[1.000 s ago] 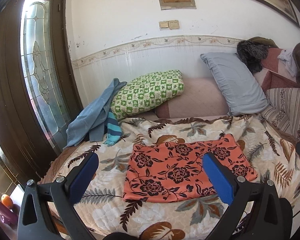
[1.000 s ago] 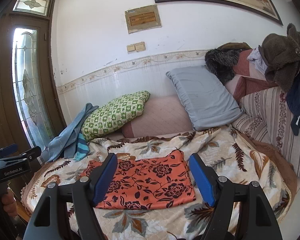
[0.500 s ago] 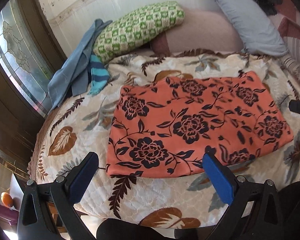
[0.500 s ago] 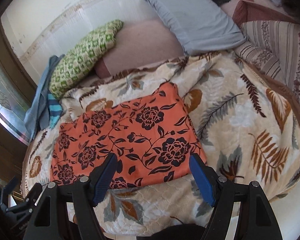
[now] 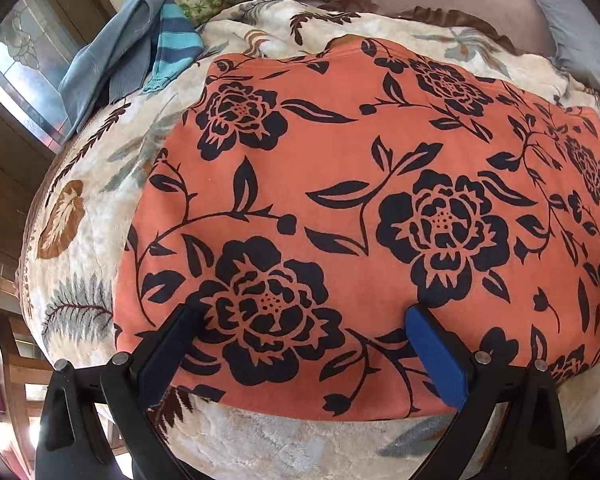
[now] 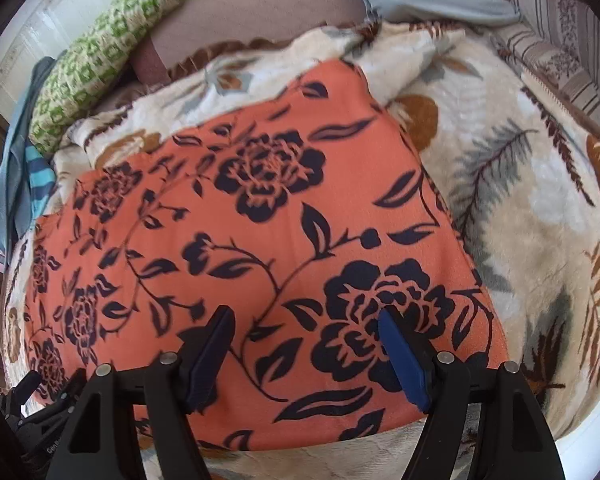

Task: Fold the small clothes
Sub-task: 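Lower both open grippers onto the folded orange shirt and press it flat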

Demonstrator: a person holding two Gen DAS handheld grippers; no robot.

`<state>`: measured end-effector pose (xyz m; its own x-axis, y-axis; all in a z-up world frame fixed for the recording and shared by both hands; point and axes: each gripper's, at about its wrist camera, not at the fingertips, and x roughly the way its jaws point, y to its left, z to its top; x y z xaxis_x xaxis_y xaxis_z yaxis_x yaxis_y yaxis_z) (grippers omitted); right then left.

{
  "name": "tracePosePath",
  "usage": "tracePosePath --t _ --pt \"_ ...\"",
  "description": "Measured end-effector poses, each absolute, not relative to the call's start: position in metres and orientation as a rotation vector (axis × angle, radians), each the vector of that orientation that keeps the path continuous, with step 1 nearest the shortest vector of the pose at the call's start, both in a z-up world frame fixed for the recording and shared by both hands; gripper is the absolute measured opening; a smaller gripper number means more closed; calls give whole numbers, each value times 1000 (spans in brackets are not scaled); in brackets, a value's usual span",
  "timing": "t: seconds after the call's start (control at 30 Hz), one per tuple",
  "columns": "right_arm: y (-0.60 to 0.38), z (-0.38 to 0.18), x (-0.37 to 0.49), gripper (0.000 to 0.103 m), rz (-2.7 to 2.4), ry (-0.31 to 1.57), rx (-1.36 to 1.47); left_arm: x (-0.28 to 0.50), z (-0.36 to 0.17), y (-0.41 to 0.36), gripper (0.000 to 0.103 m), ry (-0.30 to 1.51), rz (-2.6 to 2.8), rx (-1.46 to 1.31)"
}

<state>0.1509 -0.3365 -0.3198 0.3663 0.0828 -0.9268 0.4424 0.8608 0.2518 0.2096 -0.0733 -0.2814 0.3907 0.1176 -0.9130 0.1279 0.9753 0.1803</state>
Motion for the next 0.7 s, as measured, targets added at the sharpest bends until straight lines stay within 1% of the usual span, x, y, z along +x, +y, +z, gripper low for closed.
tracePosePath --t 0.1,0.17,0.27,0.4,0.5,0.6,0.7 --pt "-337 -319 150 77 -227 1175 455 213 -276 -76 103 1203 8 246" --pt "-338 -316 146 77 -215 1151 450 209 -262 -80 103 1165 6 252" --pt "-340 -301 136 77 -229 1056 426 205 -241 -87 103 1092 -10 268" --pt "-340 -294 138 77 -200 1014 425 206 -230 -97 103 1069 -29 264" --pt "-333 -299 144 77 -190 1047 396 210 -241 -105 103 1086 -29 298" --pt "-326 -315 154 77 -196 1116 367 213 -265 -105 103 1151 -23 305" --pt "-322 -319 157 78 -199 1123 316 216 -280 -97 103 1195 -25 243"
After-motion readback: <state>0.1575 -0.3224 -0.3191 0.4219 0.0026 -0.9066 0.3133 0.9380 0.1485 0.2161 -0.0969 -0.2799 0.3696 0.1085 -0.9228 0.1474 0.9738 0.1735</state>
